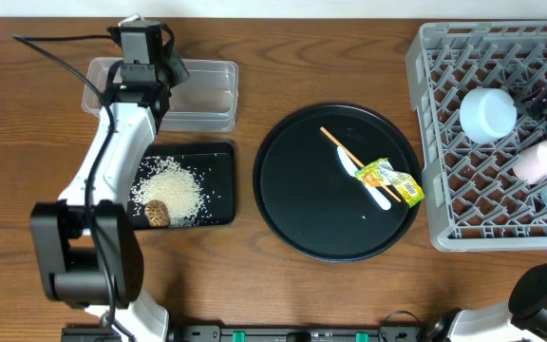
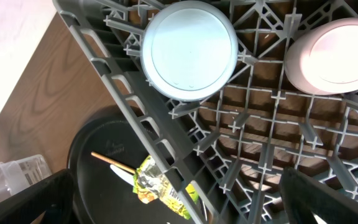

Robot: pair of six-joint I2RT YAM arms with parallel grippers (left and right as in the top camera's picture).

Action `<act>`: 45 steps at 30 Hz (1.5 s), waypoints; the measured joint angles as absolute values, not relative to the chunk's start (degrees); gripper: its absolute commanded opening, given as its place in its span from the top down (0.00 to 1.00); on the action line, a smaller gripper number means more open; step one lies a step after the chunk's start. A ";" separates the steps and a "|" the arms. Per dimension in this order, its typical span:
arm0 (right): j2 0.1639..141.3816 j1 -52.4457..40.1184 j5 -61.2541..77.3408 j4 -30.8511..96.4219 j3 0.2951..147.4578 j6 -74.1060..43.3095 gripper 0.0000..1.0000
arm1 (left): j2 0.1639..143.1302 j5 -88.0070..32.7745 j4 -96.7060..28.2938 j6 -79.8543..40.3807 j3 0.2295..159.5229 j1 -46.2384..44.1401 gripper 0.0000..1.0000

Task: Sort waste into correct bins and load items into the dishwasher rack
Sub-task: 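Carry the tissue left and drop it into the clear bin, then reach the left gripper back to the yellow wrapper on the tray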

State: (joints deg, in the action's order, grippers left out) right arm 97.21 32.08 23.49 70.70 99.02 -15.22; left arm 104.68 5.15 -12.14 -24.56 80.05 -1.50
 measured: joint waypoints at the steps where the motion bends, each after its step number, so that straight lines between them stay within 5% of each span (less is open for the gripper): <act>1: 97.21 32.08 23.49 70.70 99.02 -15.22 0.01 | 105.32 5.15 -12.16 -24.53 80.05 -1.37 0.94; 5: 97.21 32.08 23.49 70.70 99.02 -15.22 0.01 | 106.21 5.15 -12.56 -24.56 80.05 -1.28 0.93; 7: 97.21 32.08 23.49 70.70 99.02 -15.22 0.01 | 106.21 5.15 -12.60 -24.49 80.05 -1.28 0.76; 20: 97.21 32.08 23.51 70.67 99.02 -15.22 0.01 | 105.91 2.09 -17.58 -24.05 80.05 -1.28 0.59; 24: 97.21 32.08 23.51 70.70 99.02 -15.22 0.01 | 102.78 -5.76 -18.70 -23.99 80.03 -1.28 0.43; 30: 97.21 32.08 23.49 70.70 99.02 -15.22 0.01 | 95.00 -25.61 -19.07 -24.14 80.05 -2.46 0.42; 36: 97.21 32.08 23.49 70.70 99.02 -15.22 0.01 | 95.11 -36.01 -21.67 -21.91 80.07 -14.09 0.39; 45: 97.21 32.08 23.49 70.70 99.02 -15.22 0.01 | 101.08 -26.89 -19.16 -19.62 80.07 -39.22 0.26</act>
